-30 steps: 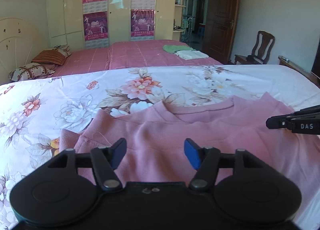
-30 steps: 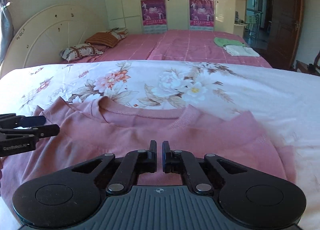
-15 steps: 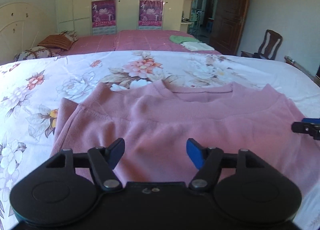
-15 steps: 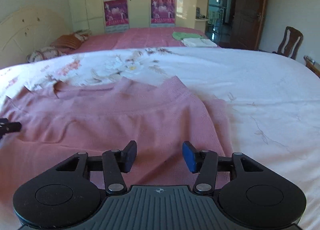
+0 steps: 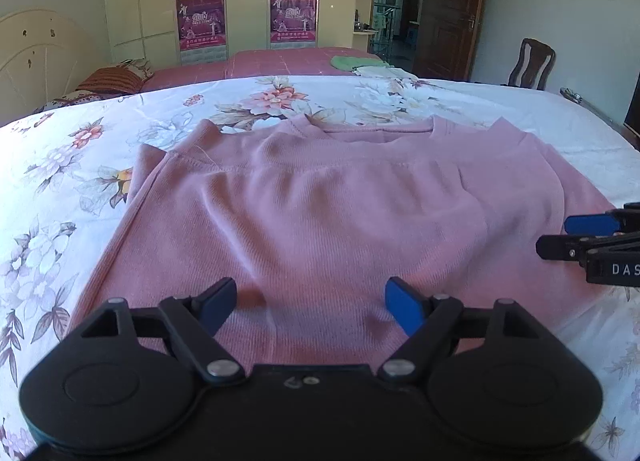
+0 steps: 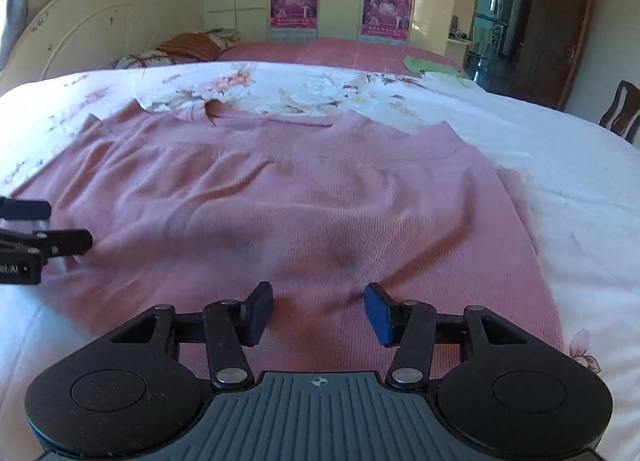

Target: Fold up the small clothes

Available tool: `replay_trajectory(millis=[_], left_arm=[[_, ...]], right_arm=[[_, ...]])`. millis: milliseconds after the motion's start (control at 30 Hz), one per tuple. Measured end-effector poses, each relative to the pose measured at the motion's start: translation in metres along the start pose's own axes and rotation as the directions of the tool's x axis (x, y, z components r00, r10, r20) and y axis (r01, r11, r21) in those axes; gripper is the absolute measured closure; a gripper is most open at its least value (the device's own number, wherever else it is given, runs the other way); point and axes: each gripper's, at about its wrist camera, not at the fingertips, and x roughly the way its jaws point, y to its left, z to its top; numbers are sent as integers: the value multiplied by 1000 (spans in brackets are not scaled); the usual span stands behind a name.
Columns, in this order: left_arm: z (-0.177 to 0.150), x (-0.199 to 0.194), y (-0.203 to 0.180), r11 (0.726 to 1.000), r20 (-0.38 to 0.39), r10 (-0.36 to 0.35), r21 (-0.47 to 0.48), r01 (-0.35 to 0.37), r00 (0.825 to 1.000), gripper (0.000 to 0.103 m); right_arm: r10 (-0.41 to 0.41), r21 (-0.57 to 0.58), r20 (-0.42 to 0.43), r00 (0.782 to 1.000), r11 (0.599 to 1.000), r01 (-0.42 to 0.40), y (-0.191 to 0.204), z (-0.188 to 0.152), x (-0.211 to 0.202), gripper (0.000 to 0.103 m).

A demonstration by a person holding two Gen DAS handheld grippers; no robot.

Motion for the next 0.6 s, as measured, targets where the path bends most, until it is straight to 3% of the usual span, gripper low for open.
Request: replay_trajectory(millis=[100,167,267,433,600], left_arm=[[0,4,-10,999,-8,-14,30,15,1000,22],[-5,12,-13,998,-55,1,61,2,998,20],[-18,6,-7,999,-45,-1,46,4,999,19],[-14,-2,-2,1000,-72,-6,-8,5,997,21],[2,-5,-7,999,-49,0,-39,-2,999,19]], right_arm=[[22,-12,-19,1000,1000,-22,12,3,8,53],[47,-11,-88,995,999,-48,17,-3,18,53],[11,-100,-89,996,995,-20,22,-19,11,53],[30,-56,-126,992,998,-38,13,-25,-1,53],[59,73,-17,998,996,-58,14,3,-13,52]])
